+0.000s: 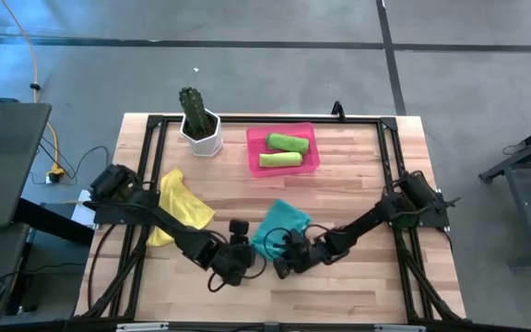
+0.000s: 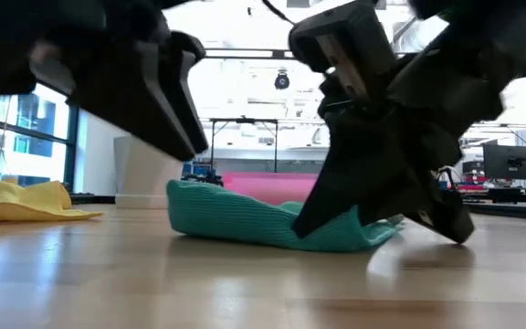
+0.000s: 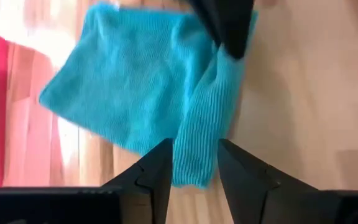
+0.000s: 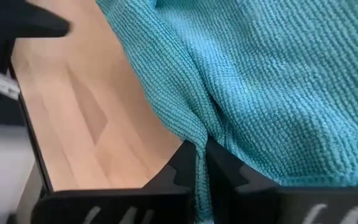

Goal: Roll microfiber towels into tight, uniform cylinder then place into a basket
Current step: Roll the blue microfiber cloth

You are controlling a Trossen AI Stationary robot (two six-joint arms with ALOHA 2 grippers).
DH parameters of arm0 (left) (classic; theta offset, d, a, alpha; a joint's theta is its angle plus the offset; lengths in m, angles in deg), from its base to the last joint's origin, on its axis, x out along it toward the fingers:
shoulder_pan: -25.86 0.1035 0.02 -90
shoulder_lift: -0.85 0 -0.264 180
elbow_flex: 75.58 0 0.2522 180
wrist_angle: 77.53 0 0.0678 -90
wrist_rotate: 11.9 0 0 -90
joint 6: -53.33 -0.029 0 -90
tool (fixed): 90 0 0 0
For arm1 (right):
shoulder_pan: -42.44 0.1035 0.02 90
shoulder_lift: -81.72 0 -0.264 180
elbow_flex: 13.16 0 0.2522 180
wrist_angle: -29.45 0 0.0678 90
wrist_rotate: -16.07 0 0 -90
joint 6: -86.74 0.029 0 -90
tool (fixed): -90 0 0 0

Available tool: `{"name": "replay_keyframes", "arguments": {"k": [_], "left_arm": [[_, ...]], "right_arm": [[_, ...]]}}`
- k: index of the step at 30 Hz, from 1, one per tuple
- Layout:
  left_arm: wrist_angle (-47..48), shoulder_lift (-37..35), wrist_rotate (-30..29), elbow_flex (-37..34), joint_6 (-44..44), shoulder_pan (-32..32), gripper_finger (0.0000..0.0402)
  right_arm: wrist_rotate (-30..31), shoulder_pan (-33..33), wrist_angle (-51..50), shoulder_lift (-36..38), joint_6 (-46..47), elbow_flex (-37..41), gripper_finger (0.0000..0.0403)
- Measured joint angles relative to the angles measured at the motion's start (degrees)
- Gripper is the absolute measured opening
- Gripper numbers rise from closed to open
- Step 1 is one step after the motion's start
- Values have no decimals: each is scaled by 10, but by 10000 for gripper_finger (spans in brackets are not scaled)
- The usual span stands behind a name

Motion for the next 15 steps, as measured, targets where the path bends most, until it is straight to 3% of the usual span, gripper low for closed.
{"name": "replay_keyframes", "arguments": {"k": [3,7,15], "left_arm": [[12,13,15,0,-35,13,130],[14,16,18,0,-121,32,135],[15,12,17,0,-232,83,121]], "right_arm": [[39,17,-5,0,-12,0,5],[46,24,-14,0,-108,0,5],[-88,-22,-23,4,-337,0,5]]}}
